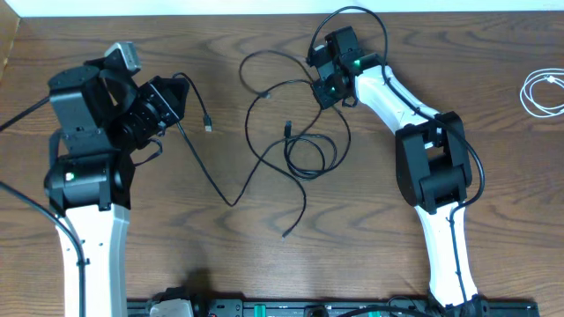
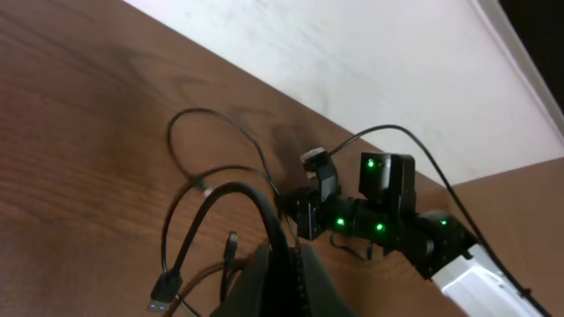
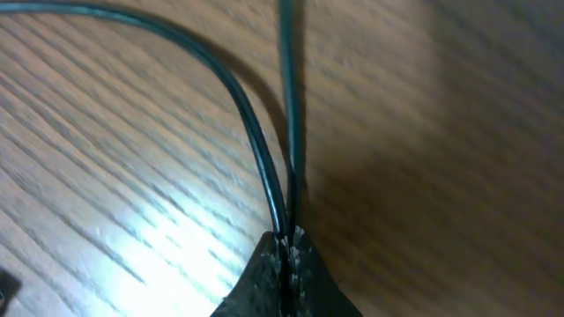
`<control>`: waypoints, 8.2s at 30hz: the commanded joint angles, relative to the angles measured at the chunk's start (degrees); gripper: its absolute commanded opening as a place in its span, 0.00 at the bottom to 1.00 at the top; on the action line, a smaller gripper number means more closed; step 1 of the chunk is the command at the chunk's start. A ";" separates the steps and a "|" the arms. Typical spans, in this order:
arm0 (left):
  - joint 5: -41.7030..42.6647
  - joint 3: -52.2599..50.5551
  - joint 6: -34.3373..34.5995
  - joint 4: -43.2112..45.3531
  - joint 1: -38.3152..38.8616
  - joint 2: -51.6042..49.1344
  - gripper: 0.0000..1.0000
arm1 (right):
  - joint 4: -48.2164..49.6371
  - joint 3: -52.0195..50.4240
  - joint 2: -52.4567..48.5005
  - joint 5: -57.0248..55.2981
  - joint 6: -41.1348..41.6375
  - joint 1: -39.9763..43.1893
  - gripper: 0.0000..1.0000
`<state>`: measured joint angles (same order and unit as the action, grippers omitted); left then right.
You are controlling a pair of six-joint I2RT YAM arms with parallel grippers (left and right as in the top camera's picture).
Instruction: Untangle cables
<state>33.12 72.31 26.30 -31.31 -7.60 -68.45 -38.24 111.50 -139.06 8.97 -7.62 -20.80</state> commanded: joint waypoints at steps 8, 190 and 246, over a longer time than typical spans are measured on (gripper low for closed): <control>0.15 0.98 -8.61 0.59 1.53 -5.88 0.08 | -16.31 5.68 12.28 -4.90 4.66 2.67 0.01; -12.39 0.24 -9.51 -4.92 14.67 -18.91 0.98 | -50.40 18.93 37.53 12.17 1.75 32.41 0.99; -12.39 0.24 -9.51 -4.92 14.67 -18.91 0.98 | 33.18 -97.70 126.75 1.66 -2.78 26.38 0.99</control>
<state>20.84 72.31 16.88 -36.01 7.22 -87.37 -7.35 18.72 -15.59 10.66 -9.93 7.31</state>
